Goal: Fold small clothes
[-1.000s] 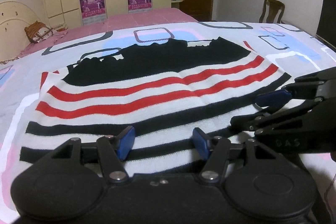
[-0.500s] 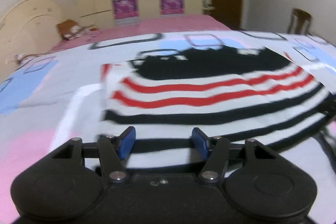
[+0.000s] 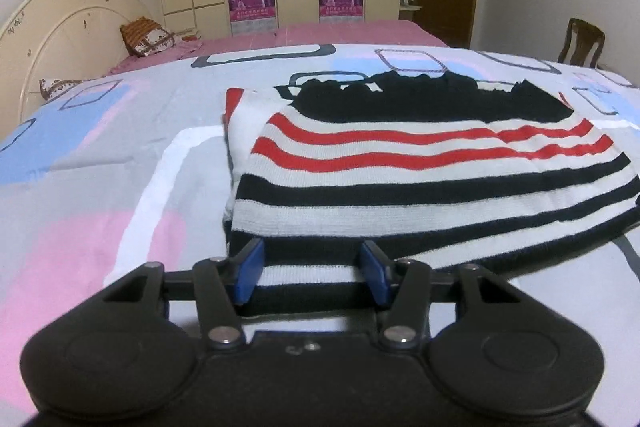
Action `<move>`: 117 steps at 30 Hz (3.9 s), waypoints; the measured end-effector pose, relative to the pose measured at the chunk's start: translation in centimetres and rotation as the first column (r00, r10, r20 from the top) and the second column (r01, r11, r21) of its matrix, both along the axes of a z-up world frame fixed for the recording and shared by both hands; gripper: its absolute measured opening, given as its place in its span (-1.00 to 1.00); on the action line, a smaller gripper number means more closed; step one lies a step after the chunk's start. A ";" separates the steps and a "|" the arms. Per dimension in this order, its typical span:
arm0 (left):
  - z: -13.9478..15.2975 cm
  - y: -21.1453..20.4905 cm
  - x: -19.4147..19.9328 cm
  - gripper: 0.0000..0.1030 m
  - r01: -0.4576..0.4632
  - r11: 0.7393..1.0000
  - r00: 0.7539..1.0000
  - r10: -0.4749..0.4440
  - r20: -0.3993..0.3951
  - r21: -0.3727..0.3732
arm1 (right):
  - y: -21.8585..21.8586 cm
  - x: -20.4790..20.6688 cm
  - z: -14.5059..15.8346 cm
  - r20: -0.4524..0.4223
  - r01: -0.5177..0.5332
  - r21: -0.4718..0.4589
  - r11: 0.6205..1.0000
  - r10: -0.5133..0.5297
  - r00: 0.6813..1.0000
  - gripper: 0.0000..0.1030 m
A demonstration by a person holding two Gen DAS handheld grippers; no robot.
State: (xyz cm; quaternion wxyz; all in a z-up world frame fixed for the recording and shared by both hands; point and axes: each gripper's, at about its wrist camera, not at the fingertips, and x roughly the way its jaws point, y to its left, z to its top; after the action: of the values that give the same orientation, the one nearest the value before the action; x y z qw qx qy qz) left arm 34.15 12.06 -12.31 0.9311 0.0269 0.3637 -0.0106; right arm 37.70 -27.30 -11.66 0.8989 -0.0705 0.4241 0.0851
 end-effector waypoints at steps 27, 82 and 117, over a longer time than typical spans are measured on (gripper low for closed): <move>0.0 -1.2 6.6 0.40 0.033 0.999 0.999 -0.033 -0.018 -0.032 | 2.1 5.6 0.0 0.040 -0.016 0.010 1.000 0.016 0.999 -0.68; -2.6 6.5 2.1 -0.66 -0.267 0.541 0.887 0.462 0.016 -0.797 | 13.5 9.0 2.5 0.027 -0.154 0.301 0.941 0.153 0.988 -0.96; 6.8 -2.6 4.1 -0.68 -0.178 0.753 0.939 0.322 0.119 -0.634 | 7.9 11.0 0.8 -0.040 -0.129 0.449 0.884 0.165 0.986 -0.99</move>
State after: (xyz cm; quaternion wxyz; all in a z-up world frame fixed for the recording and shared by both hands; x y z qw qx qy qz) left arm 38.29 9.43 -5.52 0.9160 -0.3252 0.2349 -0.0001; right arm 48.72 -19.35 -10.88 0.8650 0.1082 0.4212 0.2503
